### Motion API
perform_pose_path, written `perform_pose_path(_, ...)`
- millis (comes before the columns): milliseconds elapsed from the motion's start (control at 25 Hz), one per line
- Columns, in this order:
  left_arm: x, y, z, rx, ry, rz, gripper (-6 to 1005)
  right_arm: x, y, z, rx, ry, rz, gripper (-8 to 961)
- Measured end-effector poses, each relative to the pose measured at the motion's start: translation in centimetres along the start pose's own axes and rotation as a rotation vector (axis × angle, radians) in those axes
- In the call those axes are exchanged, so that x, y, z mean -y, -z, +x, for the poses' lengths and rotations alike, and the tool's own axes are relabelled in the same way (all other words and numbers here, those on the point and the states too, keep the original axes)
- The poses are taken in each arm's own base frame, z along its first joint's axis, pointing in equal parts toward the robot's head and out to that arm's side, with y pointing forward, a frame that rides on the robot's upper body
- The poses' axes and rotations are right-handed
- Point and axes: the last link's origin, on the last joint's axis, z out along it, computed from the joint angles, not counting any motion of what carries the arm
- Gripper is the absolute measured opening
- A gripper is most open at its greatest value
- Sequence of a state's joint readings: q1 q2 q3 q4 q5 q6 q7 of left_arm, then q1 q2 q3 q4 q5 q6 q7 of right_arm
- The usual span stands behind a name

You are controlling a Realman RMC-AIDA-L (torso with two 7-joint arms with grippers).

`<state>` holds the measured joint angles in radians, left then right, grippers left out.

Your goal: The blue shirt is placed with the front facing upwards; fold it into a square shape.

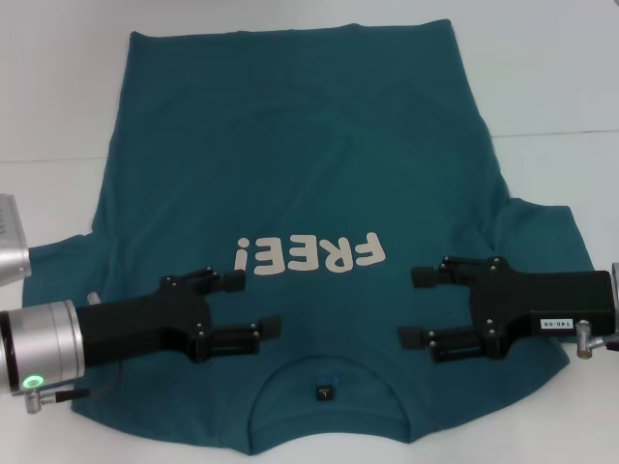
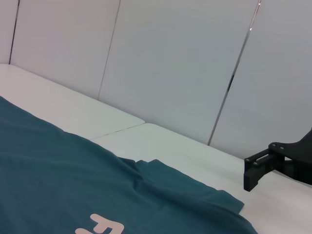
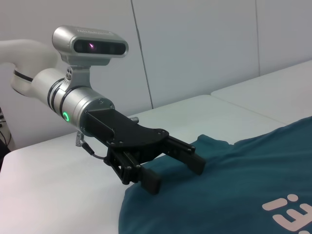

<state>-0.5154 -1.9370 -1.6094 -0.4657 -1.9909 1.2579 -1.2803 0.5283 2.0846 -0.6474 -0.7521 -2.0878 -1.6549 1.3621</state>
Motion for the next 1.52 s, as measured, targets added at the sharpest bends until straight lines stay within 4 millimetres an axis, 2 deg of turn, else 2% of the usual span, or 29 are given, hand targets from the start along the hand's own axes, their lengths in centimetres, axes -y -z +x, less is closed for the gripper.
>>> perform_pose_path(400, -0.1, 0.0, -0.1, -0.001, 0.004, 0.003, 933, -0.1, 0.0, 0.4, 0.0, -0.012, 0.003, 926)
perform_pose_path(560, 0.6, 0.4, 0.7, -0.038, 0.042, 0.032, 932, -0.1, 0.0, 0.3, 0.0, -0.012, 0.004, 926)
perform_pose_path(720, 1.9, 3.2, 2.2, -0.106, 0.186, 0.102, 932, -0.5, 0.3, 0.5, 0.004, -0.032, -0.015, 927)
perform_pose_path(760, 2.6, 4.6, 2.6, -0.124, 0.256, 0.141, 932, -0.6, 0.4, 0.6, 0.005, -0.045, -0.015, 927)
perform_pose_path(960, 5.1, 8.1, 2.9, -0.105, 0.43, 0.28, 933, -0.4, 0.6, 0.8, 0.0, -0.069, 0.009, 927)
perform_pose_path(1200, 8.1, 10.1, 2.8, -0.026, 0.609, 0.48, 932, 0.2, 0.4, 0.5, -0.002, -0.053, 0.031, 927)
perform_pose_path(1400, 9.0, 10.2, 2.6, 0.034, 0.637, 0.549, 933, 0.8, 0.3, 0.2, -0.01, -0.039, 0.05, 927)
perform_pose_path(1520, 9.7, 10.1, 1.9, 0.165, 0.64, 0.61, 933, 1.0, 0.4, 0.0, -0.014, -0.034, 0.056, 927)
